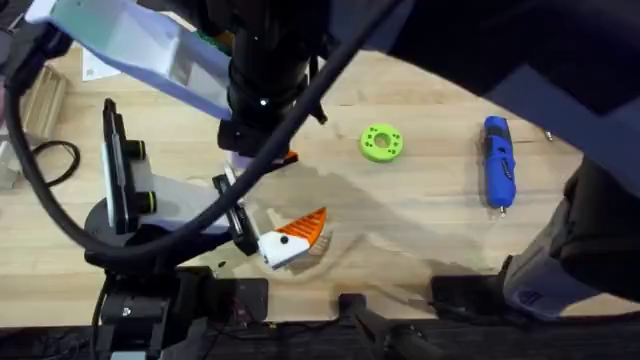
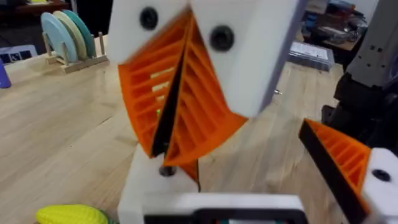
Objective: Pick up the gripper from the table and insert it into the empty holder that is missing its gripper. Then pick up a screw, insert it into the mounting hole, and use the screwdriver to tighten it. Finally, clean up the table by picking up the vegetable and placing it into the bucket.
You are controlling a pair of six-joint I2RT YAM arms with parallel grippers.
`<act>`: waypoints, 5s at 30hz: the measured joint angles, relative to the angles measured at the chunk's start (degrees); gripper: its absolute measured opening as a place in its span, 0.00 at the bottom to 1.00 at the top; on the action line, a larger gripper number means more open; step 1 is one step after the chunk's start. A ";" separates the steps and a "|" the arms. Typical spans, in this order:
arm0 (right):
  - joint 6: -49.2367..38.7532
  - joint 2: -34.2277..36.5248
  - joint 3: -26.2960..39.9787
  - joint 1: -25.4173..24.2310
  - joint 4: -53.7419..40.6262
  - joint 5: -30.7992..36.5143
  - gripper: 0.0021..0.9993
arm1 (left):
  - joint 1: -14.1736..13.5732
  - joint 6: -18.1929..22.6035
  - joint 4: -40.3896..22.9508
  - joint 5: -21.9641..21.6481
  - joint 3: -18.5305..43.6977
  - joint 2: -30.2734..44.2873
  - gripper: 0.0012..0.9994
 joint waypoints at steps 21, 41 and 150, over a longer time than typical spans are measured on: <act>0.26 0.07 -0.45 -0.48 0.32 -0.45 0.00 | 0.00 0.00 0.01 -0.01 0.00 0.00 0.99; 0.67 0.07 -1.43 -0.48 1.20 -0.87 0.00 | 0.00 -0.08 -0.01 -0.01 0.01 -0.02 0.99; 24.71 -42.49 -47.98 -63.80 14.18 1.78 0.99 | 0.00 0.28 0.03 -0.03 0.02 -0.02 0.01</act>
